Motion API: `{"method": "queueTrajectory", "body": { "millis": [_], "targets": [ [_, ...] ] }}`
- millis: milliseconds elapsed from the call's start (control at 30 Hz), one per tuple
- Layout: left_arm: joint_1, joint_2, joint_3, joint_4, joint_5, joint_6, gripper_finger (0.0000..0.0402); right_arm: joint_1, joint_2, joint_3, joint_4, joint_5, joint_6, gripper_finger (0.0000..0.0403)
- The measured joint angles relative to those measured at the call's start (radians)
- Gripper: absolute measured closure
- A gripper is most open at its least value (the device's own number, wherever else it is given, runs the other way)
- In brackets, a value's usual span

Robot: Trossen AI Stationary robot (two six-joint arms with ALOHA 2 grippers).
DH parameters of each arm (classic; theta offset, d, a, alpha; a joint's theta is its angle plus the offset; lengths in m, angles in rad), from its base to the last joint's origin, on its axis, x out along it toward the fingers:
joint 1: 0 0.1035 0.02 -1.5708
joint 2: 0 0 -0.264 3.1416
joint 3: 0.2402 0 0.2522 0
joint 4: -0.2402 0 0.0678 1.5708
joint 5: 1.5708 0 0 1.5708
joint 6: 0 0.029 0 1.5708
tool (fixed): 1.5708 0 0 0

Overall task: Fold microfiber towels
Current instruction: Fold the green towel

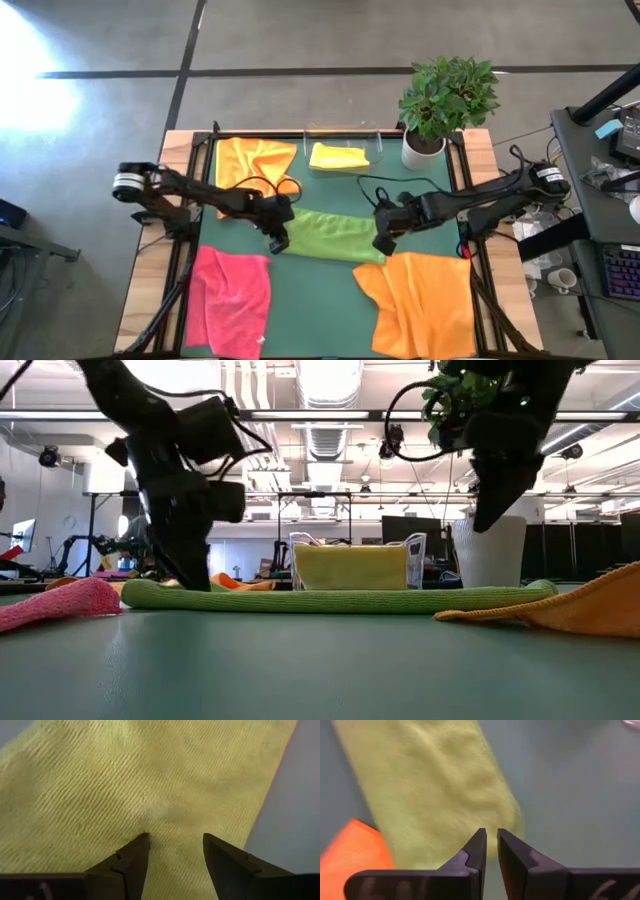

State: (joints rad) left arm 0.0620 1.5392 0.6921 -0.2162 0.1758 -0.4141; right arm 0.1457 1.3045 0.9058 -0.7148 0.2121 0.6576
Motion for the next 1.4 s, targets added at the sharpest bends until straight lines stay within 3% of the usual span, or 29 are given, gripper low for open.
{"method": "queueTrajectory", "body": {
  "millis": [267, 633, 933, 1200, 1400],
  "targets": [
    [0.0, 0.073, 0.052, -0.004, -0.051, 0.056, 0.0228, -0.031, 0.061, -0.096, 0.26, -0.183, 0.031, 0.0365],
    [0.036, 0.071, 0.051, 0.006, -0.259, 0.239, 0.0228, 0.04, 0.199, -0.099, 0.316, -0.222, 0.198, 0.0365],
    [0.117, 0.072, 0.05, 0.039, -0.404, 0.37, 0.0228, 0.041, 0.365, -0.009, 0.473, -0.369, 0.205, 0.0365],
    [0.14, -0.022, 0.052, -0.053, -0.324, 0.371, 0.0228, 0.044, 0.41, 0.145, 0.448, -0.367, 0.135, 0.0365],
    [0.105, -0.128, 0.05, -0.106, -0.22, 0.31, 0.0228, 0.068, 0.369, 0.218, 0.268, -0.27, 0.117, 0.0365]
  ]
}}
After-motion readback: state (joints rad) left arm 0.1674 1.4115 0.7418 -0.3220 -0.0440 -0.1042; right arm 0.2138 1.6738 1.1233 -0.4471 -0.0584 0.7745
